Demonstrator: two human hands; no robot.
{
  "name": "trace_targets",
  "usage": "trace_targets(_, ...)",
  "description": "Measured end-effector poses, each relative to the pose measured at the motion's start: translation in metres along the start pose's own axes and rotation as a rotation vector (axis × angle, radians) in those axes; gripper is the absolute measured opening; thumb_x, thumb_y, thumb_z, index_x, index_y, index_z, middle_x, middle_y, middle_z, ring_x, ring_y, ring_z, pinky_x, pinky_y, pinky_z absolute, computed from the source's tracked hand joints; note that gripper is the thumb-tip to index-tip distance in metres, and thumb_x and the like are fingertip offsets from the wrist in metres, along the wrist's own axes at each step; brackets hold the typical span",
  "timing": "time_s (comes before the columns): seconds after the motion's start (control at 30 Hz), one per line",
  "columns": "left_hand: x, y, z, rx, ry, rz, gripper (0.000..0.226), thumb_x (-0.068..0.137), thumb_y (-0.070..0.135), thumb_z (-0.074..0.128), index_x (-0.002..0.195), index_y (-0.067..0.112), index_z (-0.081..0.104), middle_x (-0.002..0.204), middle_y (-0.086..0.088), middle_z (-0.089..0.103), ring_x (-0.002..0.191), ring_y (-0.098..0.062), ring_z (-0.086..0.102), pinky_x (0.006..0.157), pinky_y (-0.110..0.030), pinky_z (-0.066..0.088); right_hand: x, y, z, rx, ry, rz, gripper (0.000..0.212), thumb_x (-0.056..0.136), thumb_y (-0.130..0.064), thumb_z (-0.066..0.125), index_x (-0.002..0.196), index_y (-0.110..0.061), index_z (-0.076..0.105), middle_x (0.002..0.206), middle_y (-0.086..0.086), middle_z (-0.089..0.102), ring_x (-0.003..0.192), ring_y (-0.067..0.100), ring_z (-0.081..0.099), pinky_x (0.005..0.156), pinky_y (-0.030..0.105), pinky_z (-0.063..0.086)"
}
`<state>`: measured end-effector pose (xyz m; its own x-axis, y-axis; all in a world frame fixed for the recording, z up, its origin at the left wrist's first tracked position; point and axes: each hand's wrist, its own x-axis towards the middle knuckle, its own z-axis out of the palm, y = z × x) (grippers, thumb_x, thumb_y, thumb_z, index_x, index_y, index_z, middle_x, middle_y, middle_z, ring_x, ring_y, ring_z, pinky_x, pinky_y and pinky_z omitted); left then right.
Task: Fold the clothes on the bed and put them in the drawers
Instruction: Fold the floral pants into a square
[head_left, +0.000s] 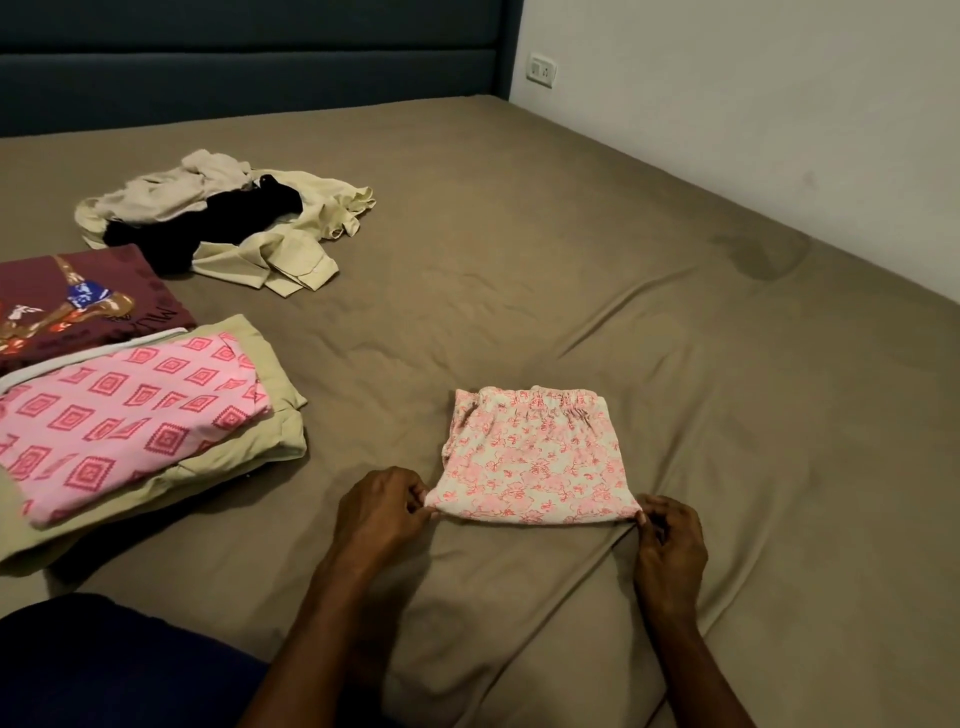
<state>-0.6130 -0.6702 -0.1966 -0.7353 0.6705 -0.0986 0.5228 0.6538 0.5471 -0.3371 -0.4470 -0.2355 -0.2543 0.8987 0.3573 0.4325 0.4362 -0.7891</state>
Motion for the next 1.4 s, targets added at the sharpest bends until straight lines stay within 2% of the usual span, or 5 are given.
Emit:
trace_targets(0.57, -0.016, 0.011, 0.017, -0.131, 0.221, 0.187, 0.051, 0.064, 0.052, 0.088, 0.083, 0.028, 0.048, 0.072, 0.014, 0.056, 0.064, -0.006, 0.051, 0.055, -0.024, 0.038, -0.009, -0.017, 0.002, -0.176, -0.183, -0.232, 0.058, 0.078, -0.003, 0.082, 0.131, -0.023, 0.069, 0.146, 0.002, 0.046, 0.122, 0.019, 0.056, 0.084, 0.032, 0.054)
trace_targets(0.77, -0.015, 0.015, 0.046, 0.033, 0.327, 0.472, 0.053, 0.064, 0.03, 0.074, 0.116, 0.019, 0.068, 0.139, -0.009, 0.055, 0.121, -0.028, 0.055, 0.085, -0.036, 0.052, -0.005, -0.008, 0.007, -0.208, -0.19, -0.195, 0.044, 0.085, 0.002, 0.076, 0.119, -0.025, 0.077, 0.142, 0.001, 0.05, 0.119, 0.026, 0.059, 0.087, 0.046, 0.059)
trace_targets(1.03, -0.009, 0.029, 0.024, -0.3, 0.549, 0.306, 0.021, 0.077, 0.031, 0.068, 0.092, 0.018, 0.075, 0.101, 0.003, 0.072, 0.104, -0.022, 0.064, 0.081, -0.042, 0.056, 0.021, -0.031, -0.007, 0.147, -0.261, -0.212, 0.03, 0.102, -0.024, 0.058, 0.128, -0.013, 0.067, 0.14, -0.001, 0.06, 0.13, 0.02, 0.053, 0.106, 0.035, 0.045)
trace_targets(1.17, -0.008, 0.055, -0.01, -0.473, 0.631, 0.307, 0.029, 0.085, 0.034, 0.065, 0.103, 0.014, 0.075, 0.105, 0.002, 0.075, 0.111, -0.018, 0.067, 0.095, -0.036, 0.055, 0.057, -0.084, -0.02, 0.431, -0.272, -0.125, 0.016, 0.102, -0.004, 0.059, 0.106, -0.014, 0.07, 0.101, -0.004, 0.073, 0.096, 0.012, 0.067, 0.084, 0.031, 0.054)
trace_targets(1.4, 0.0, 0.108, -0.085, -1.096, 0.411, 0.148, 0.025, 0.095, 0.032, 0.073, 0.082, 0.01, 0.074, 0.081, -0.017, 0.073, 0.074, -0.019, 0.064, 0.065, -0.044, 0.054, 0.107, -0.157, -0.031, 0.63, -0.201, -0.042, 0.012, 0.103, -0.017, 0.061, 0.099, -0.012, 0.072, 0.087, -0.002, 0.075, 0.081, 0.011, 0.069, 0.07, 0.025, 0.057)
